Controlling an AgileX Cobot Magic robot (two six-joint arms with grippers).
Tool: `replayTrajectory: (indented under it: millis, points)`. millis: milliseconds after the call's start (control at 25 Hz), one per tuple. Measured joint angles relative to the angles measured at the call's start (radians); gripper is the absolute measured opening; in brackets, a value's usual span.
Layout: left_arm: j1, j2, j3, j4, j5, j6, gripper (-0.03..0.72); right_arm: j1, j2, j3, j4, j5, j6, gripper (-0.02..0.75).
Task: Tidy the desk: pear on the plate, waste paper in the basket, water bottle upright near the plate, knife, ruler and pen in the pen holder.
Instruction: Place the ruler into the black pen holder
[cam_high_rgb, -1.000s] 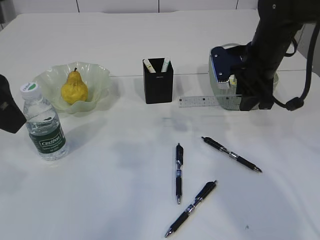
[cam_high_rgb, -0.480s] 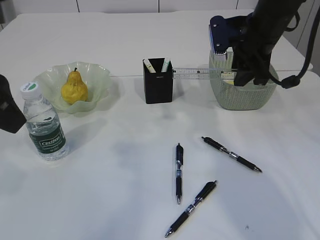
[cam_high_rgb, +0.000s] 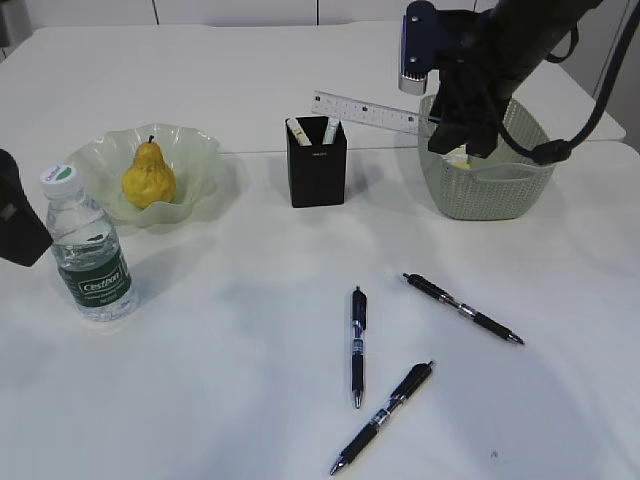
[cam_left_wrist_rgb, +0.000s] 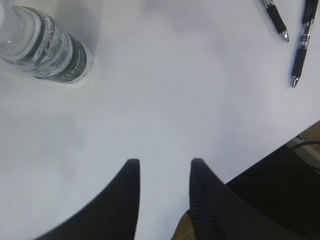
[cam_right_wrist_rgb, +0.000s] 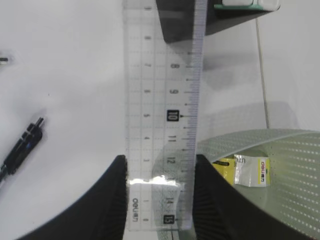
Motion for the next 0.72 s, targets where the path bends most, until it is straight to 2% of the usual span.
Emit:
replayTrajectory:
  millis: [200, 320, 600, 640, 720]
  points:
    - [0.000, 0.000, 0.000, 0.000, 0.006, 0.000, 0.230, 0.000, 0.000, 0.000, 0.113, -0.019, 0.000, 0.301]
    - [0.000, 0.000, 0.000, 0.000, 0.006, 0.000, 0.230, 0.000, 0.015, 0.000, 0.218, -0.023, 0.000, 0.301]
    - [0.000, 0.000, 0.000, 0.000, 0.007, 0.000, 0.230, 0.000, 0.051, 0.000, 0.346, -0.027, 0.002, 0.301]
    - [0.000, 0.000, 0.000, 0.000, 0.007, 0.000, 0.230, 0.000, 0.075, 0.000, 0.420, -0.060, 0.007, 0.301]
    - [0.000, 0.000, 0.000, 0.000, 0.007, 0.000, 0.230, 0.000, 0.095, 0.000, 0.490, -0.105, 0.017, 0.301]
